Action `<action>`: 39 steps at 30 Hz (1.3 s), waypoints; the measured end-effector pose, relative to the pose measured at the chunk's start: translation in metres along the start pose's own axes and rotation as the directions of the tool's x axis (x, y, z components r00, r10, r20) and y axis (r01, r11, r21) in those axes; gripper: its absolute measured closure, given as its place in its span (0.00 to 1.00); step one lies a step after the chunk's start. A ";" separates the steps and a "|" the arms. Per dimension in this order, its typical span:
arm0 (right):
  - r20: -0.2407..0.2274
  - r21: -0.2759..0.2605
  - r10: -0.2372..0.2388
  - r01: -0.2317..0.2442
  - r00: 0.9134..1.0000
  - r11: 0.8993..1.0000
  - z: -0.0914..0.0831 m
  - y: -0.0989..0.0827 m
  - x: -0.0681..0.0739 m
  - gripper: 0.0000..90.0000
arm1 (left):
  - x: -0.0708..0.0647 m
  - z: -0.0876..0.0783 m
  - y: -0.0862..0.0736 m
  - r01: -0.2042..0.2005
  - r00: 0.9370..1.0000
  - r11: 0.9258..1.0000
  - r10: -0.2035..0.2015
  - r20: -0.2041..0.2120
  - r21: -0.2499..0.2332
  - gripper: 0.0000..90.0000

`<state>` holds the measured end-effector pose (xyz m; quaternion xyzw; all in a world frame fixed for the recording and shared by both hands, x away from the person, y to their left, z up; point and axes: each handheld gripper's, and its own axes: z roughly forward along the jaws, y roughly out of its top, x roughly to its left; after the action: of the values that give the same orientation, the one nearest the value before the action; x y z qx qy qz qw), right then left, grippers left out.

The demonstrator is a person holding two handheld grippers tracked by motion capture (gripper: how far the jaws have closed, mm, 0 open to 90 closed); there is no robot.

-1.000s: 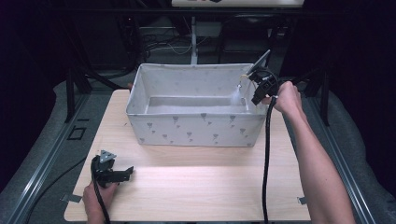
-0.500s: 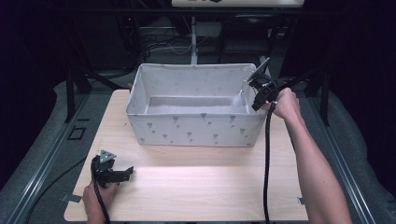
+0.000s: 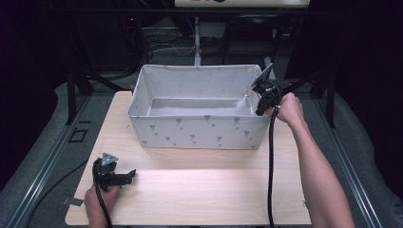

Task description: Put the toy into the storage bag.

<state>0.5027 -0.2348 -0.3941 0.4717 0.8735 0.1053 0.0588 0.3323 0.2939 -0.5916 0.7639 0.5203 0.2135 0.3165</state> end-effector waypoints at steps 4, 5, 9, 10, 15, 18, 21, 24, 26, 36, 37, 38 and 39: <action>-0.004 0.001 -0.002 0.002 1.000 1.000 0.003 0.000 0.000 0.98 | 0.000 0.000 0.000 0.000 1.000 1.000 0.000 0.001 0.000 0.01; -0.007 0.010 0.003 -0.002 1.000 1.000 0.003 0.000 0.000 0.98 | 0.000 0.000 0.000 0.000 1.000 1.000 0.000 0.001 0.000 0.01; -0.013 0.015 0.005 -0.005 1.000 1.000 0.006 0.000 0.000 0.98 | 0.000 0.000 0.000 0.000 1.000 1.000 0.000 0.000 0.000 0.01; -0.019 0.017 0.008 -0.008 1.000 1.000 0.007 0.000 0.000 0.98 | 0.000 0.000 0.000 0.000 1.000 1.000 0.000 0.000 0.000 0.01; -0.022 0.025 0.013 -0.013 1.000 1.000 0.009 -0.001 -0.001 0.97 | 0.000 0.000 0.000 0.000 1.000 1.000 0.000 0.000 0.000 0.01; -0.026 0.030 0.013 -0.013 1.000 0.999 0.009 -0.002 -0.002 0.97 | 0.000 0.000 0.000 0.000 1.000 1.000 0.000 0.000 0.000 0.01; -0.021 0.038 0.007 -0.006 1.000 0.999 0.009 -0.002 -0.003 0.97 | 0.000 0.000 0.000 0.000 1.000 1.000 0.000 0.000 0.000 0.01; -0.022 0.038 0.010 -0.009 1.000 0.999 0.009 -0.002 -0.002 0.97 | 0.000 0.000 0.000 0.000 1.000 1.000 0.000 0.000 0.000 0.01; -0.022 0.041 0.011 -0.010 1.000 0.999 0.010 -0.002 -0.002 0.97 | 0.000 0.000 0.000 0.000 1.000 1.000 0.000 0.000 0.000 0.01; -0.019 0.047 0.009 -0.008 1.000 0.999 0.007 -0.001 -0.002 0.95 | 0.000 0.000 0.000 0.000 1.000 1.000 0.000 0.000 0.000 0.01; -0.023 0.042 0.009 -0.008 1.000 0.999 0.005 -0.001 -0.003 0.94 | 0.000 0.000 0.000 0.000 1.000 1.000 0.000 0.000 0.000 0.01; -0.028 0.027 0.015 -0.014 0.999 1.000 0.003 -0.001 -0.002 0.92 | 0.000 0.000 0.000 0.000 1.000 1.000 0.000 0.000 0.000 0.01; -0.028 0.023 0.016 -0.015 0.999 1.000 0.000 -0.001 -0.002 0.91 | 0.000 0.000 0.000 0.001 1.000 1.000 -0.001 -0.001 -0.006 0.01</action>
<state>0.5031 -0.2367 -0.3946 0.4774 0.8717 0.1027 0.0402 0.3323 0.2937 -0.5920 0.7626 0.5203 0.2153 0.3184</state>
